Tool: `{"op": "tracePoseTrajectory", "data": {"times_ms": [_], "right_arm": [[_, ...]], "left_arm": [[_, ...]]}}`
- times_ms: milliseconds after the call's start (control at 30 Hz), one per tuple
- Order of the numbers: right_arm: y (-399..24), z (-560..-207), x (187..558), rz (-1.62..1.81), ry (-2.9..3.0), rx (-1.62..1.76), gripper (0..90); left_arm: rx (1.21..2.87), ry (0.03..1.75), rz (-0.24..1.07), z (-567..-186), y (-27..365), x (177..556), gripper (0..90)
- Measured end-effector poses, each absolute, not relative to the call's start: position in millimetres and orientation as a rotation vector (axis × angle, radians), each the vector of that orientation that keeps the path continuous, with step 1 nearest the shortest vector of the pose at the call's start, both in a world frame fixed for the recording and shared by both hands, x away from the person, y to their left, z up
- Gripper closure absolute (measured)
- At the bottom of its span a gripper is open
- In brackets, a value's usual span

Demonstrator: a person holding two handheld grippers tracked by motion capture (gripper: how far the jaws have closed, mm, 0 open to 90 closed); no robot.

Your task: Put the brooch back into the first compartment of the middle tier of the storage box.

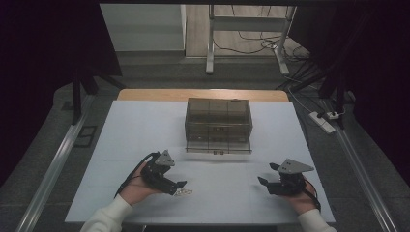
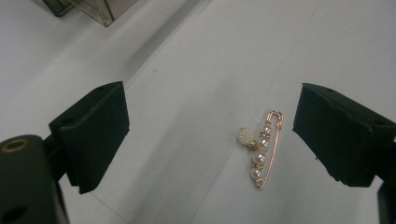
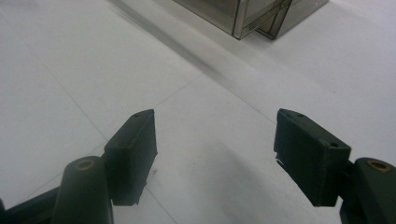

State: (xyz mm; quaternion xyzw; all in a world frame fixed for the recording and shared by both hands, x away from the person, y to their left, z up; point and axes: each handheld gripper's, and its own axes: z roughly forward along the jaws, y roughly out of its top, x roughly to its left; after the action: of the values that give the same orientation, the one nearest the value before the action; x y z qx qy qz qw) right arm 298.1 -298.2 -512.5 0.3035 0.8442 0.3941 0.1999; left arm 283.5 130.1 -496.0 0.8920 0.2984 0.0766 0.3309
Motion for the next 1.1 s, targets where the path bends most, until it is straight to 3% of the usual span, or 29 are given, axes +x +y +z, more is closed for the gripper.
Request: {"op": "tracePoseTrajectory", "data": {"times_ms": [400, 1100], "right_arm": [[-298, -513, 298, 1.103, 2.362, 0.845, 29.7], [-297, -514, 299, 1.091, 2.374, 0.840, 29.3]], "left_arm": [[2.425, 0.715, 0.144, -504, 110, 285, 10.3], [2.505, 0.676, 0.105, -517, 109, 276, 11.1]]}}
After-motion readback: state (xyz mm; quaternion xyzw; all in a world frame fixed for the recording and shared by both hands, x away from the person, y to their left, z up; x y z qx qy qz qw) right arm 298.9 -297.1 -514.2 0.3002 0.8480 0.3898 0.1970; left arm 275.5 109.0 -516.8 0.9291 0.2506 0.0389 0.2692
